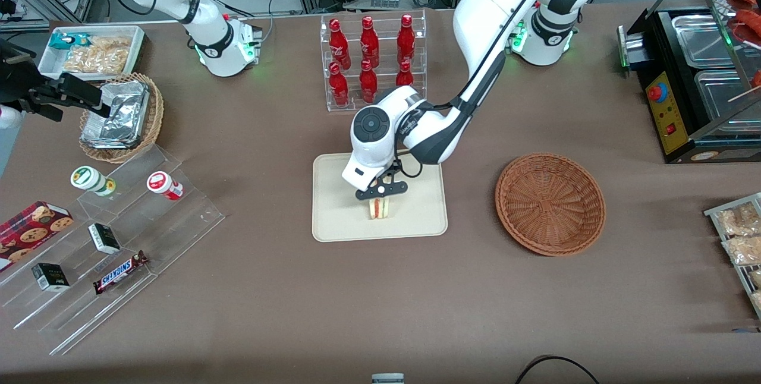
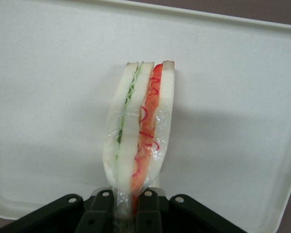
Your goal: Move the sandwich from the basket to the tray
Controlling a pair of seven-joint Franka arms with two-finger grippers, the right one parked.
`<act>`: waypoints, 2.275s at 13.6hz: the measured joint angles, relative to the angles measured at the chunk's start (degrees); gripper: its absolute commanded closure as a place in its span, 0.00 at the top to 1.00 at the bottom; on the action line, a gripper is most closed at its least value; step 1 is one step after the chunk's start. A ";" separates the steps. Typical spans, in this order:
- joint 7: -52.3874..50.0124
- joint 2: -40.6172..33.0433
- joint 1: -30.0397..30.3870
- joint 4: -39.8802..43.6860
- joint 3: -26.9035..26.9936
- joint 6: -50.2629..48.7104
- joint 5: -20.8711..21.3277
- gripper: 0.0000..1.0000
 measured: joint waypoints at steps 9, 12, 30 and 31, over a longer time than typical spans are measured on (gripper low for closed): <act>-2.24 0.37 -0.01 0.16 0.04 -0.88 0.03 1.00; -2.67 -0.92 0.03 1.54 0.07 -2.20 0.06 1.00; 21.16 -24.00 25.46 -10.11 2.00 -23.06 -1.25 1.00; 23.65 -26.08 26.79 -11.21 2.01 -24.79 -1.25 1.00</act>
